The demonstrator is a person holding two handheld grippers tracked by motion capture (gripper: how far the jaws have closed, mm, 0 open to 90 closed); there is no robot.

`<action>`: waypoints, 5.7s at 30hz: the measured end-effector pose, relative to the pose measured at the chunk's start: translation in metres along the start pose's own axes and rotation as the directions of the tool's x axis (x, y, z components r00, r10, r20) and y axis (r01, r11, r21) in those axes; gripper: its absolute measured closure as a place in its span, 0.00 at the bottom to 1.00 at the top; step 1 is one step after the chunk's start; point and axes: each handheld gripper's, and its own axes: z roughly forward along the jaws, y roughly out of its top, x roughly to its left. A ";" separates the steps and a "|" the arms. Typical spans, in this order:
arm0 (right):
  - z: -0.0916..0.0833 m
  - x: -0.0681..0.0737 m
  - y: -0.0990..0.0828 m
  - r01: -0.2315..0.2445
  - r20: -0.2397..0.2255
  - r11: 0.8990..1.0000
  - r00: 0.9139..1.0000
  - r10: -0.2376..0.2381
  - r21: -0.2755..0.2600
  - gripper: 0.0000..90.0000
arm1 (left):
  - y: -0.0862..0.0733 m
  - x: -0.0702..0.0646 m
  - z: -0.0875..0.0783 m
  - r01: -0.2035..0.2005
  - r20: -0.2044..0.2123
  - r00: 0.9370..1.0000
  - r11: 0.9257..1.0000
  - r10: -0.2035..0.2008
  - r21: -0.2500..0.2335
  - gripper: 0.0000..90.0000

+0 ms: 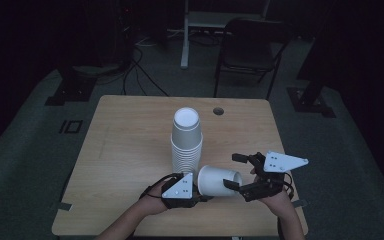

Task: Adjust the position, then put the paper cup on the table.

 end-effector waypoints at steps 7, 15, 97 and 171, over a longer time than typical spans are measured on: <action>0.007 -0.001 -0.003 -0.006 0.016 0.999 1.000 0.005 0.053 0.17 | -0.005 -0.003 0.000 -0.054 -0.017 0.998 0.993 0.056 0.105 0.92; 0.017 -0.001 -0.004 -0.001 -0.008 0.990 1.000 0.002 0.143 0.18 | -0.009 -0.004 0.000 -0.118 -0.026 0.992 0.970 0.126 0.211 0.92; 0.044 -0.035 -0.043 -0.138 0.223 0.947 0.972 0.073 0.289 0.19 | -0.057 0.002 -0.051 0.164 -0.147 0.977 0.986 -0.157 0.041 0.42; 0.083 -0.145 -0.076 -0.174 0.727 0.983 0.668 0.159 -0.056 0.19 | -0.178 -0.008 -0.133 0.607 -0.493 0.631 0.777 -0.599 -0.167 0.01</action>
